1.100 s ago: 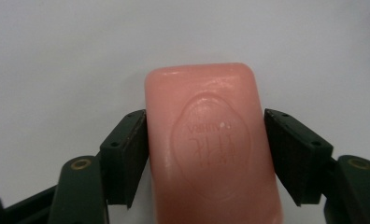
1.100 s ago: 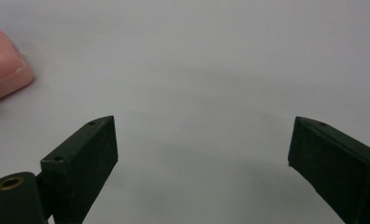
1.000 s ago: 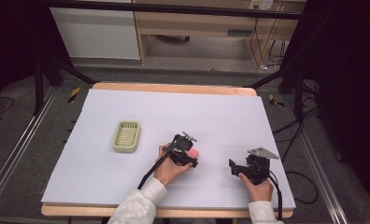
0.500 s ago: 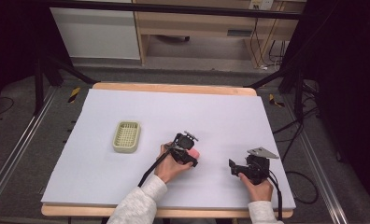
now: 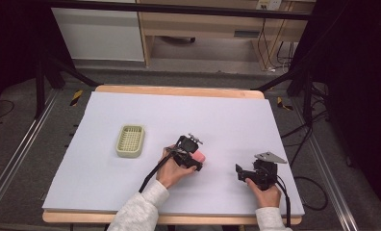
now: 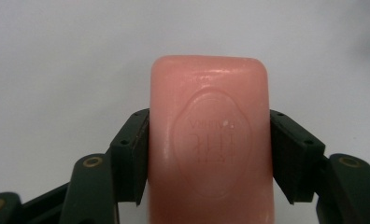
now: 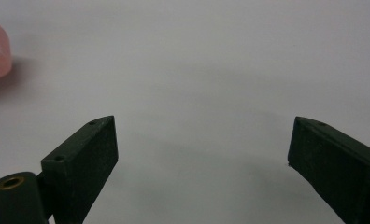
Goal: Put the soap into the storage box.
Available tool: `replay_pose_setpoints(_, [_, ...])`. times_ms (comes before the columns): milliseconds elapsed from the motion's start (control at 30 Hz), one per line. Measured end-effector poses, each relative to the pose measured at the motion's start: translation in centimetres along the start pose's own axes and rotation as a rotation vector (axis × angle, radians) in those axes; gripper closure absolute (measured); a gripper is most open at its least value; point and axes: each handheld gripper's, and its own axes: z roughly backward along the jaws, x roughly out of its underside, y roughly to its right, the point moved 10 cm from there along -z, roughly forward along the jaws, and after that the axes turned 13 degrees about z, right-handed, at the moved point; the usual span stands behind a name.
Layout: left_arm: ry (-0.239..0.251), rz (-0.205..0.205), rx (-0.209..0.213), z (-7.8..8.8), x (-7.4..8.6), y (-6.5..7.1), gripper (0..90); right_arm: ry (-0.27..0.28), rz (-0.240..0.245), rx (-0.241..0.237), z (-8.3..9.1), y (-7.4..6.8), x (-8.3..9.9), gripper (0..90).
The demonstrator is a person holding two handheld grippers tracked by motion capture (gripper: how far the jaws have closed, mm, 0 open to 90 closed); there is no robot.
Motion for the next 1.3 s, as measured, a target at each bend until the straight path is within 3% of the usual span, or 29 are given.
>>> replay_pose_setpoints(167, [0.038, -0.024, -0.004, 2.3, 0.0, -0.3, 37.3, 0.002, -0.006, -0.001, 0.1, 0.0, 0.0, 8.8])
replay_pose_setpoints(400, [0.080, -0.013, -0.009, 4.4, 0.0, -1.5, 37.2, 0.010, -0.005, 0.003, 0.2, 0.0, -0.1, 8.8])
replay_pose_setpoints(700, [0.140, 0.042, -0.038, 7.3, 0.4, -4.8, 37.2, 0.007, -0.002, 0.004, 0.1, 0.0, -0.1, 8.8])
replay_pose_setpoints(767, [0.148, 0.060, -0.057, 8.1, 0.6, -6.2, 37.2, 0.008, 0.002, 0.008, 0.1, 0.1, -0.1, 8.8])
replay_pose_setpoints(1300, [0.206, 0.169, -0.116, 11.0, 0.4, -11.6, 37.2, 0.009, 0.002, 0.006, 0.1, 0.0, -0.1, 8.8])
